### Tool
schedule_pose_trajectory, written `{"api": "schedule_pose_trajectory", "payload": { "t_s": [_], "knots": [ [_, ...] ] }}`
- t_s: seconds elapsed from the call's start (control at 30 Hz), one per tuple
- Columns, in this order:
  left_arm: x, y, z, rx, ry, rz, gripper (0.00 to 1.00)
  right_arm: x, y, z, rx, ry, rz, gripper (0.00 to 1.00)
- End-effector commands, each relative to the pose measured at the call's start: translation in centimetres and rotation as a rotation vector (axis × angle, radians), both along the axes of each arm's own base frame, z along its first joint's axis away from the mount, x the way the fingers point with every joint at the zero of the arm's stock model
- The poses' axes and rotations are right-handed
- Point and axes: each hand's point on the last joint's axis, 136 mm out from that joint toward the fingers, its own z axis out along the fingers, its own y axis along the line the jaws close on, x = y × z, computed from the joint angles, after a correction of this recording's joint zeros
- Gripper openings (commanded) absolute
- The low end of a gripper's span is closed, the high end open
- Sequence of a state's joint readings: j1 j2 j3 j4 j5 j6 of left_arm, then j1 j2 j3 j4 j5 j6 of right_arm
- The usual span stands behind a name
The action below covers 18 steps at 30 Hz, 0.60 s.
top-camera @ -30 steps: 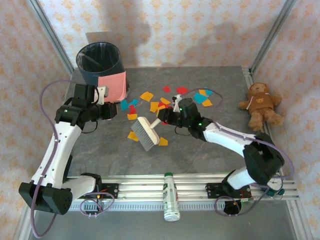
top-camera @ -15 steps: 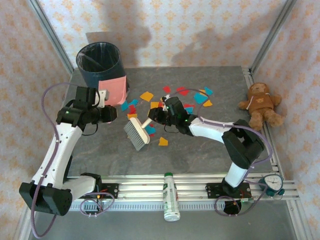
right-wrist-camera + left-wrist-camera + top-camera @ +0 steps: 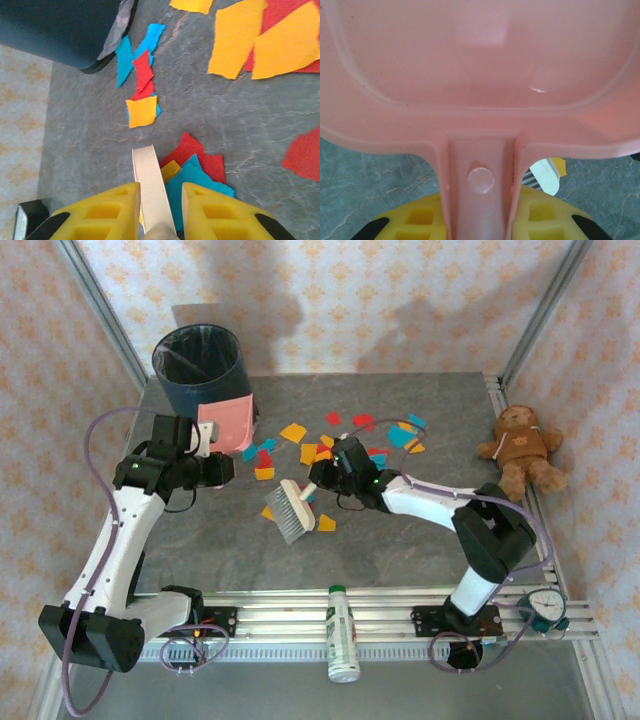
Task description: Sweep away the paper scraps from the table
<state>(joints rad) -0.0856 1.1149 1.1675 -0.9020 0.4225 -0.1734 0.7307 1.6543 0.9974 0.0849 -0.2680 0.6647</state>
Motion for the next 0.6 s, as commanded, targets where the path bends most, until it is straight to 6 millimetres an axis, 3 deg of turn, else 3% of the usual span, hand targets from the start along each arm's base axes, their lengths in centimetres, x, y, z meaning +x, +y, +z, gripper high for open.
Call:
{"api": "schedule_pose_trajectory", "payload": {
  "t_s": [0.0, 0.57],
  "knots": [
    [-0.3, -0.9, 0.3, -0.007, -0.019, -0.051, 0.0, -0.2, -3.0, 0.3, -0.142, -0.05, -0.048, 0.0],
    [-0.5, -3.8, -1.1, 0.01, 0.025, -0.17, 0.0, -1.0, -12.7, 1.6, -0.474, -0.113, -0.161, 0.0]
  ]
}}
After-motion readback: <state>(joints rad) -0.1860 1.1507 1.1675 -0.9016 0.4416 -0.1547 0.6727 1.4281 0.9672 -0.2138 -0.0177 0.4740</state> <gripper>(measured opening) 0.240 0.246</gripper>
